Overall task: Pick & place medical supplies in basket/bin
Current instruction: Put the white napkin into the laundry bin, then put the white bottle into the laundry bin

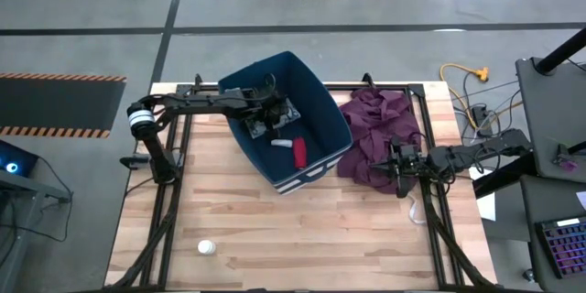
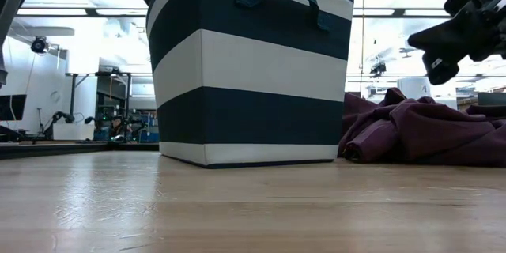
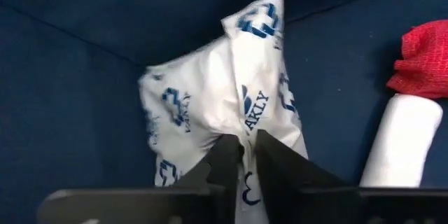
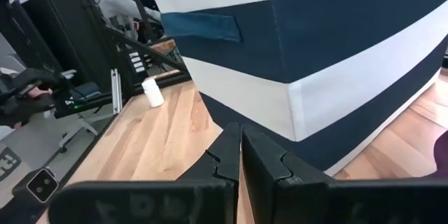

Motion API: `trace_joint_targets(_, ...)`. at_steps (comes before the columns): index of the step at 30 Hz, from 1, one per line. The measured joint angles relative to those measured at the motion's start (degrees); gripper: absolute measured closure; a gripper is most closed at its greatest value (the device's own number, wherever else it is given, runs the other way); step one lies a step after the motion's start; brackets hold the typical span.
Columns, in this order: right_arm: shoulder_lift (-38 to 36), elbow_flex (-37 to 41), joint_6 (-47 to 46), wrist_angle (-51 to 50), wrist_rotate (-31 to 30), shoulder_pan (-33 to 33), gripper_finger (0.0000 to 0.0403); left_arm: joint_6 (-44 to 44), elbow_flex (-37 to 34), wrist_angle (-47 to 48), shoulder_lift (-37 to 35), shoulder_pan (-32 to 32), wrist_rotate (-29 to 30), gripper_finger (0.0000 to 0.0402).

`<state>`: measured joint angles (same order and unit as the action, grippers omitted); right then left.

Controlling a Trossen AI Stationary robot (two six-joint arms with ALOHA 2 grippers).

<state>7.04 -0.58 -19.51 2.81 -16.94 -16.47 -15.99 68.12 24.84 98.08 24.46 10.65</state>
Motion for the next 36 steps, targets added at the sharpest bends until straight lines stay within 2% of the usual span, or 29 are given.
trace_joint_targets(4, 0.3, 0.0, 0.1, 0.0, -0.2, 0.0, 0.0394, 0.0, 0.0, -0.2, 0.0, 0.0, -0.1, 0.0312)
trace_joint_targets(11, 0.3, 0.0, 0.2, 0.0, -0.2, 0.0, 0.0394, 0.3, 1.2, 0.7, -0.1, 0.0, -0.1, 0.0179)
trace_joint_targets(15, 0.3, 0.0, 0.2, 0.0, -0.2, 0.0, 0.0394, 2.8, 4.1, 3.4, -2.3, -0.2, -0.1, 0.0133)
trace_joint_targets(19, 0.3, 0.0, 0.2, 0.0, -0.3, 0.0, 0.0394, 6.8, 7.2, 4.5, -6.5, -0.9, -0.1, 0.0126)
trace_joint_targets(23, 0.3, 0.0, 0.2, 0.0, -0.3, 0.0, 0.0394, 5.6, 9.9, 5.4, -11.5, -2.2, -1.6, 0.0129)
trace_joint_targets(27, 0.4, 0.0, 0.2, 0.0, -0.3, 0.0, 0.0394, 4.7, 12.0, 8.1, -16.5, -4.1, -8.1, 0.0130)
trace_joint_targets(31, 0.7, 0.0, 0.2, 0.0, -0.1, 0.0, 0.0394, 7.6, 12.6, 11.2, -21.3, -7.7, -14.6, 0.0130)
trace_joint_targets(34, 0.7, 0.0, 0.2, 0.0, -0.1, 0.0, 0.0394, 8.9, 12.6, 14.8, -25.0, -12.3, -14.6, 0.0130)
trace_joint_targets(36, 0.7, 0.0, 0.7, 0.0, -0.1, 0.0, 0.0394, 9.1, 12.6, 18.3, -26.8, -16.2, -12.5, 0.0130)
